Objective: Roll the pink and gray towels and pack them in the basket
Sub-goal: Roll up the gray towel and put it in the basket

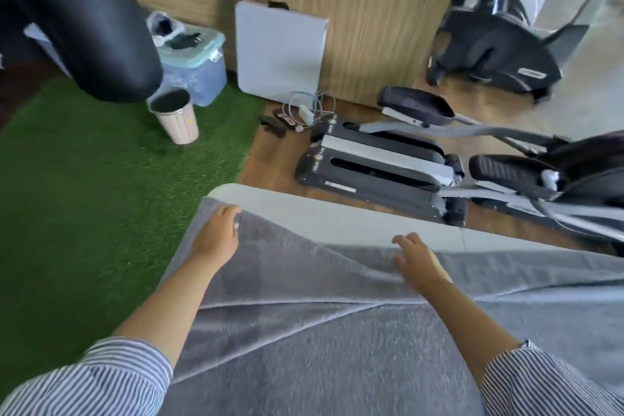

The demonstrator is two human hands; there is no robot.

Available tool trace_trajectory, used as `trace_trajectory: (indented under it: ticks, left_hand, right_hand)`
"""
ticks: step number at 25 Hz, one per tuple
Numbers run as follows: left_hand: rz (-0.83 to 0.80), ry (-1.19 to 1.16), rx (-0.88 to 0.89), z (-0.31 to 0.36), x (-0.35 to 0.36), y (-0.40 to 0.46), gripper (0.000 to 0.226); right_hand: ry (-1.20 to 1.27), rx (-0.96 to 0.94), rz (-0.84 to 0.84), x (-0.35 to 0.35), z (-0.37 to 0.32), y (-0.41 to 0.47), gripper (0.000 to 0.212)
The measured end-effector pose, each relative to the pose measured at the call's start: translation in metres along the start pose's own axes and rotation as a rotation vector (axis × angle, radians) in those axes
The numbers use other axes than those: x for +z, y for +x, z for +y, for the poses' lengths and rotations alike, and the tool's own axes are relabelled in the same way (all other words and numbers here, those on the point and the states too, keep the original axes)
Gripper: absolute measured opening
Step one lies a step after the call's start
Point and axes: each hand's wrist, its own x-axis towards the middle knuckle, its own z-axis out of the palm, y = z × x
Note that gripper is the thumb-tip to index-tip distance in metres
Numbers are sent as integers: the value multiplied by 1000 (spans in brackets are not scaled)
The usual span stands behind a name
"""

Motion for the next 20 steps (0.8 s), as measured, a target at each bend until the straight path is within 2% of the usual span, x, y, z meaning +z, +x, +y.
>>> trace_trajectory:
  ticks: [3, 6, 8, 11, 13, 17, 20]
  left_hand:
    - [-69, 38, 125, 3, 12, 23, 33]
    - [-102, 95, 206, 9, 21, 31, 31]
    - [-67, 221, 216, 18, 23, 31, 30]
    - [-52, 496, 247, 37, 17, 35, 37]
    - [-130, 548, 237, 44, 16, 33, 41]
    - [-340, 275, 156, 41, 8, 21, 35]
    - [-443, 251, 166, 38, 0, 15, 21]
  right_hand:
    - [152, -86, 13, 4, -10, 16, 35]
    - [15, -240, -73, 15, -29, 27, 27]
    - [-68, -275, -98, 16, -40, 34, 21]
    - [-25, -186, -36, 15, -47, 43, 16]
    - [-4, -115, 38, 14, -48, 46, 14]
    - [90, 32, 169, 5, -53, 53, 18]
    - [137, 110, 198, 0, -57, 57, 25]
